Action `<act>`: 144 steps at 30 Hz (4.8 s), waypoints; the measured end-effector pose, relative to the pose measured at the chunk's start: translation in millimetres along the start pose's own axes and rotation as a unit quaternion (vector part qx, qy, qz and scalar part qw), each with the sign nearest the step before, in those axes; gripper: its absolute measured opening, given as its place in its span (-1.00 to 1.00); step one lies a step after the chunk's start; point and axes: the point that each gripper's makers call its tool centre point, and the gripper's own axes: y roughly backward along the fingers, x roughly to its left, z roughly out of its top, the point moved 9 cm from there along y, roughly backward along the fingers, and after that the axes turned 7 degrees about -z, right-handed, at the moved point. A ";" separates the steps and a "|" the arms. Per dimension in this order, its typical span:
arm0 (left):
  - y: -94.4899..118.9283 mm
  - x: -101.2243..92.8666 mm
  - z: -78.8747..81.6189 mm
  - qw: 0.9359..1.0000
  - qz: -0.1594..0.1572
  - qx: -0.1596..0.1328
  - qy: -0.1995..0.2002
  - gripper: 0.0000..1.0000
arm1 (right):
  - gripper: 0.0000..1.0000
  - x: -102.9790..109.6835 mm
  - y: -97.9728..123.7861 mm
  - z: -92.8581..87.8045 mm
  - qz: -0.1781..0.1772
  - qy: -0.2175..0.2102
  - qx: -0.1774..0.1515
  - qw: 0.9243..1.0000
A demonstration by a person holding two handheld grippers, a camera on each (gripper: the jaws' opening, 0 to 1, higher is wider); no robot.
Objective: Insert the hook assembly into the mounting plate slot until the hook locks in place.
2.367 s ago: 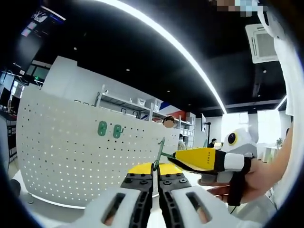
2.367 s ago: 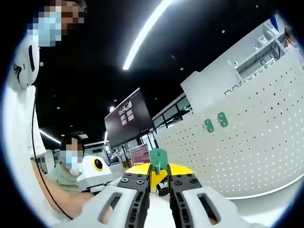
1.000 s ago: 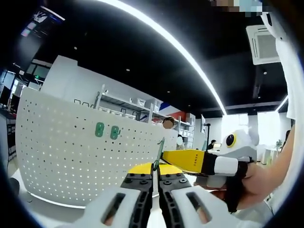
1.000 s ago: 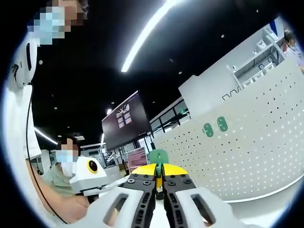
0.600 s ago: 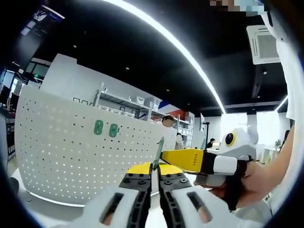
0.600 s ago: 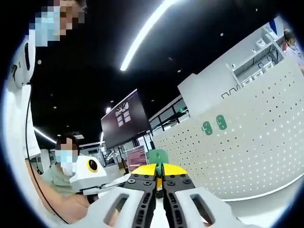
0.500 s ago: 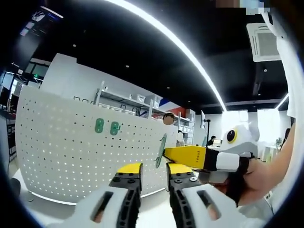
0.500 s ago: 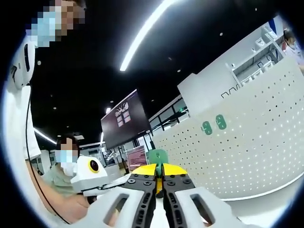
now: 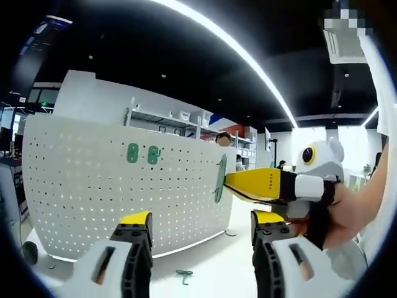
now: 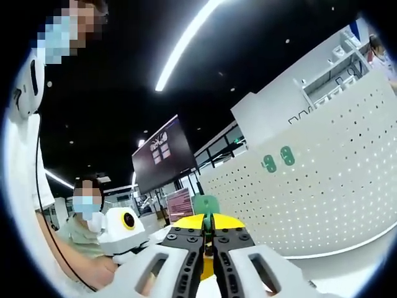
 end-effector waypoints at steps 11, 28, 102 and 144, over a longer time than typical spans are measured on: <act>7.0 8.6 -10.1 0.999 0.016 0.032 -0.009 0.51 | -1.00 -0.5 -1.1 3.0 -0.015 0.055 0.011 0.998; 15.5 17.4 -16.2 0.999 0.026 0.042 -0.021 0.49 | -0.99 -8.7 -3.1 14.1 -0.067 0.155 0.037 0.985; 43.2 43.5 -47.0 0.998 0.033 0.044 -0.019 0.49 | -0.98 -103.9 -82.0 79.0 -0.253 0.201 -0.014 0.946; 50.2 51.5 -53.2 0.997 0.054 0.056 -0.002 0.46 | -0.98 -138.0 -124.5 70.4 -0.295 0.178 -0.031 0.938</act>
